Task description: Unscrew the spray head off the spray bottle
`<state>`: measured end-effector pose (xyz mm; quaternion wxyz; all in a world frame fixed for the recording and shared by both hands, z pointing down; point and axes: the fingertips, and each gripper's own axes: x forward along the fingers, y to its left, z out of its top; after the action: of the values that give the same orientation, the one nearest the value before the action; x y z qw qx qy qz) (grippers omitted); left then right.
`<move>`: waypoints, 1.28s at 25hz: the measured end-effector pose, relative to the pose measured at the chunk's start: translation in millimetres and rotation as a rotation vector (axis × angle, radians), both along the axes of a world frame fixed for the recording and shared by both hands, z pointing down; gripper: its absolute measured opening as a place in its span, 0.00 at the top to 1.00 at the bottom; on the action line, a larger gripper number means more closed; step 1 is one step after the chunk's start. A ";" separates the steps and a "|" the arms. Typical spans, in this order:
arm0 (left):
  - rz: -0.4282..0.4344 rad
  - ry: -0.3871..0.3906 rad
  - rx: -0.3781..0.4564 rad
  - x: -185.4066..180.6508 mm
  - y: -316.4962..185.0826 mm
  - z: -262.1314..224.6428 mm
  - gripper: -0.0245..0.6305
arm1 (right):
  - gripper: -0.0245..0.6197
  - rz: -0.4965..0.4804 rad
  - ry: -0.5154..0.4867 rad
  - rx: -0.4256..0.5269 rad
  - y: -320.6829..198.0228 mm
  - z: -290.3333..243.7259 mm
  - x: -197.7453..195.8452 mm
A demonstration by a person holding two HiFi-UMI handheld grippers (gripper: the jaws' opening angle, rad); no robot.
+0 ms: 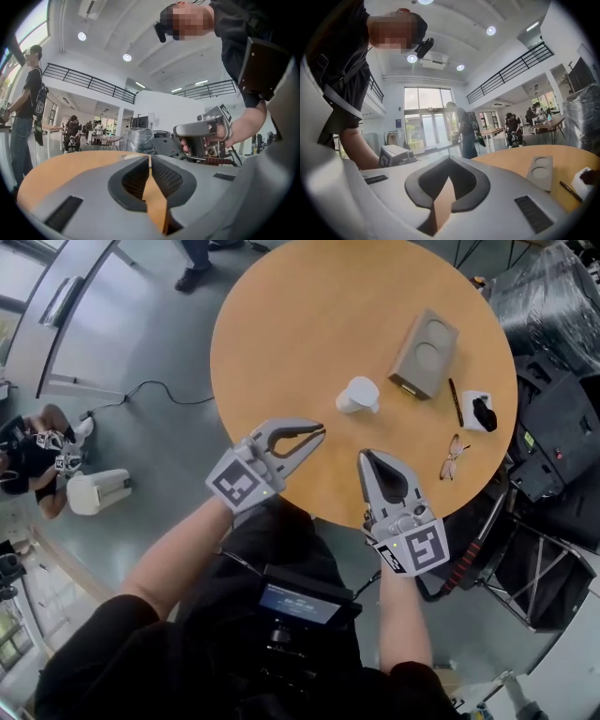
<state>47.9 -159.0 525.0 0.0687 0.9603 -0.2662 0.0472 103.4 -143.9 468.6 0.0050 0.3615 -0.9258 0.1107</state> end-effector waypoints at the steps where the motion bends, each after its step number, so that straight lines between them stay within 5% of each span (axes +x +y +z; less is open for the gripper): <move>1: -0.003 -0.005 -0.006 1.2 -7.6 15.0 0.89 | 0.95 0.009 -0.002 -0.003 -6.8 11.5 1.8; 6: -0.037 -0.006 -0.009 9.3 -38.5 79.4 0.89 | 0.95 0.037 -0.004 -0.009 -32.5 66.0 9.0; 17: -0.049 -0.091 0.010 34.4 -76.2 179.3 0.66 | 0.95 0.032 -0.023 -0.029 -56.4 133.2 9.6; 21: -0.047 -0.100 0.022 47.6 -85.4 193.9 0.53 | 0.95 0.037 -0.025 -0.050 -57.2 145.4 13.5; 32: -0.046 -0.104 0.038 78.0 -107.4 213.9 0.41 | 0.95 0.058 -0.044 -0.081 -58.0 159.9 25.9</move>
<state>125.9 -266.4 738.9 0.0377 0.9513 -0.2922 0.0906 129.3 -201.9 628.5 -0.0042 0.3853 -0.9094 0.1563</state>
